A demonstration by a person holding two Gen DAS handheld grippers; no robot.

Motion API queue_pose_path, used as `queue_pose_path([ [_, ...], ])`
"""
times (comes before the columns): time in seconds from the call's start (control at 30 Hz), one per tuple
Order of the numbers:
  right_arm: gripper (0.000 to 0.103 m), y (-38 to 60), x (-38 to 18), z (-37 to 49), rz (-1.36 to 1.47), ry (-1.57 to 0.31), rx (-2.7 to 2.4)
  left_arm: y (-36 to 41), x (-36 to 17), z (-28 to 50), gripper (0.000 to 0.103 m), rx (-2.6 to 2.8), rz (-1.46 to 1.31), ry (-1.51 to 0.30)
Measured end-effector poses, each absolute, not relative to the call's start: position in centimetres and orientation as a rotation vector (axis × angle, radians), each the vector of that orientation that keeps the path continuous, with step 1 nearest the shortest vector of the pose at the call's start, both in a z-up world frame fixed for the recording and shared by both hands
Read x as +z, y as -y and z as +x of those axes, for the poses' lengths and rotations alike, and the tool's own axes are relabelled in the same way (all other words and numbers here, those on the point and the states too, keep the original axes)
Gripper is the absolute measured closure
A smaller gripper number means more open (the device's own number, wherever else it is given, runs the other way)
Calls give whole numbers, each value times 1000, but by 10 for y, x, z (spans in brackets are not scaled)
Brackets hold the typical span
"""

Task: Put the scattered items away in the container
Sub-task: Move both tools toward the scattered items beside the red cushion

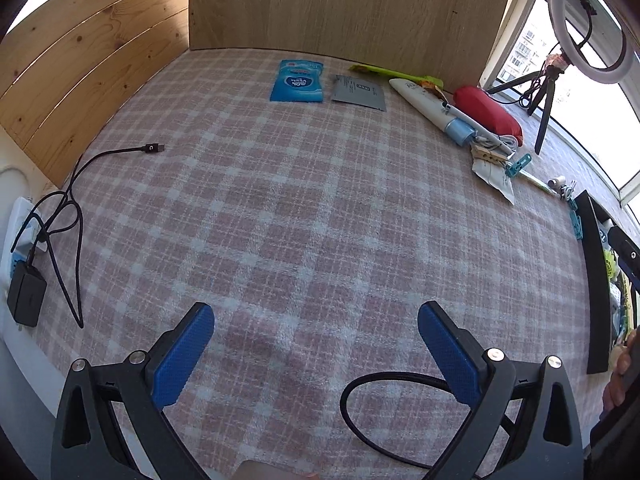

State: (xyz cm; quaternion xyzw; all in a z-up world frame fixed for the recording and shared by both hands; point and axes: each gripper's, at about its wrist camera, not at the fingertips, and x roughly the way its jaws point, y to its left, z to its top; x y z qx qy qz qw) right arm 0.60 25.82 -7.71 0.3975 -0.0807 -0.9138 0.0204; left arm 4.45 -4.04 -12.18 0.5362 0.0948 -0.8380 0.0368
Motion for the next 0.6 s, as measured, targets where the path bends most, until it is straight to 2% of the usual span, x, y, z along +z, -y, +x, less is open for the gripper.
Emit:
queue_pose_path([
  [0.23,0,-257,-74,6,1226,245,-2834,37,-108,64,1,-2631,1656,-345],
  [0.4,0,-256,-74,9,1226,242,-2833,25,-117,68,2,-2641,1863,-429],
  [0.6,0,-256,-73,12,1226,240,-2832,15,-116,71,4,-2669,1922,-396],
])
